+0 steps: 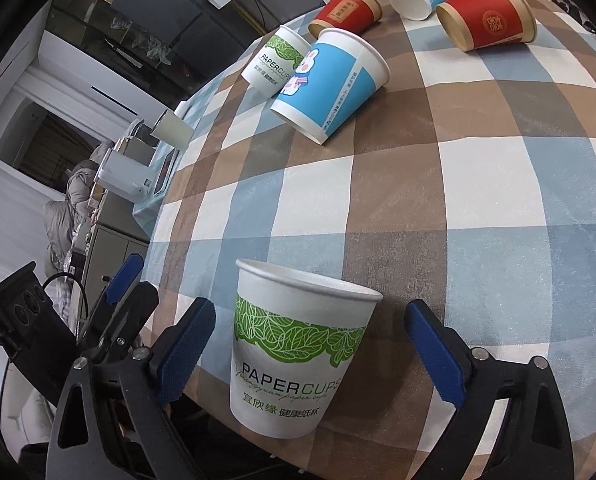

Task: Flip cup upright
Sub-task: 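Rotate the white cup with the right gripper until its opening faces up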

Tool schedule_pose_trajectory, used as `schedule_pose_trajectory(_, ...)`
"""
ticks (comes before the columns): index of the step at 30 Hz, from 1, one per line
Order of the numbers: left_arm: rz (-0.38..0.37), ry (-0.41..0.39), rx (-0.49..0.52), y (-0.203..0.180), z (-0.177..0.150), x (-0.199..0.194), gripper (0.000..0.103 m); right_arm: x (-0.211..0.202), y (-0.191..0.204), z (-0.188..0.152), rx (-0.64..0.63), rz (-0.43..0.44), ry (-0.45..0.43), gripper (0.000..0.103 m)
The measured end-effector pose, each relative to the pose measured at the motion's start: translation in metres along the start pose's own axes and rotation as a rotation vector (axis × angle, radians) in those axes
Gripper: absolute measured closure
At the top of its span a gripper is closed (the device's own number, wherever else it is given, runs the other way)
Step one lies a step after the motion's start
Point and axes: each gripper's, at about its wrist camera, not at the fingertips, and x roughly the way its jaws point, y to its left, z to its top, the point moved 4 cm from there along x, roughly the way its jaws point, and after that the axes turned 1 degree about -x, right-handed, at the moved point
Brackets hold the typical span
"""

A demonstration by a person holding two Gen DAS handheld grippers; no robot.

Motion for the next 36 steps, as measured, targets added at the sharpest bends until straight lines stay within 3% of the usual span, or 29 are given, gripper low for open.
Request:
schedule_pose_trajectory(17,-0.001,-0.002,0.000,0.001,0.001,0.000,0.001,0.003,-0.002,-0.002,0.025,0.063,0.022,0.032)
schedule_pose_trajectory(24,-0.002,-0.001,0.000,0.001,0.000,0.001,0.001,-0.005,0.001,-0.006,-0.004,0.066,-0.005,0.035)
schedule_pose_trajectory(29,0.000,-0.001,0.000,0.001,-0.001,0.001,0.001,-0.018,0.007,-0.011,-0.062,0.064,-0.065,0.035)
schedule_pose_trajectory(36,0.001,0.002,0.006,0.000,-0.003,0.002,0.001,-0.043,0.016,-0.015,-0.173,-0.039,-0.206,0.035)
